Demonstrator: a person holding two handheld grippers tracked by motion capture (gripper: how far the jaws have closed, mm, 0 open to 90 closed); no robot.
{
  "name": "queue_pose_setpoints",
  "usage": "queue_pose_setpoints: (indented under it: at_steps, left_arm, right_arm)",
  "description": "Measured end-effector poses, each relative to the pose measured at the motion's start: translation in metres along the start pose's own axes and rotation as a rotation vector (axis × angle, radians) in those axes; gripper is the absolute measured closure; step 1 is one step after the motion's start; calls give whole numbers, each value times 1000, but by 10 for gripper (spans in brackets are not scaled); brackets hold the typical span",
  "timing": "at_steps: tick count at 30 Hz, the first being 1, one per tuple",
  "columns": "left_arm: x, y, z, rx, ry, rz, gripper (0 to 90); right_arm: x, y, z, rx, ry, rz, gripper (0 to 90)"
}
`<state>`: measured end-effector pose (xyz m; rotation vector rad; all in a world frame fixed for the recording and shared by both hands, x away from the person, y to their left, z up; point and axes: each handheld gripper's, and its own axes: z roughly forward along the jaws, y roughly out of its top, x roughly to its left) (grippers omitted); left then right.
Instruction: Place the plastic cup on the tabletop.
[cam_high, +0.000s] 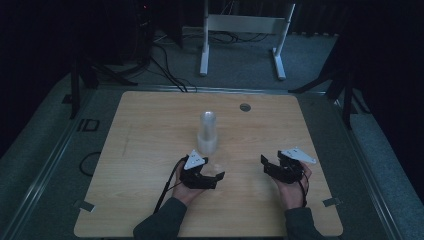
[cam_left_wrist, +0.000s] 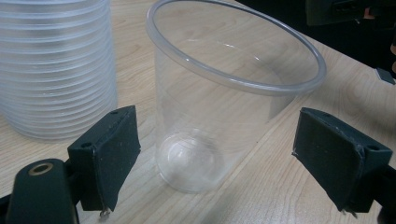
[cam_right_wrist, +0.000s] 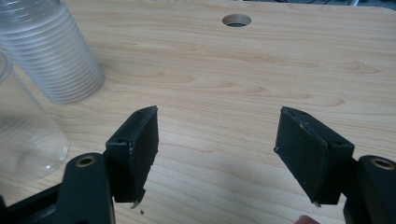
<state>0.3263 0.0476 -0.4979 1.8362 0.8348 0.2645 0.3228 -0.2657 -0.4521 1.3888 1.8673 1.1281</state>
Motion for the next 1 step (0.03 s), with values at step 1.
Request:
queue_pose_setpoints:
  at_steps: [1]
  left_arm:
    - [0, 0, 0, 0, 0, 0, 145]
  right_arm:
    - [0, 0, 0, 0, 0, 0, 297]
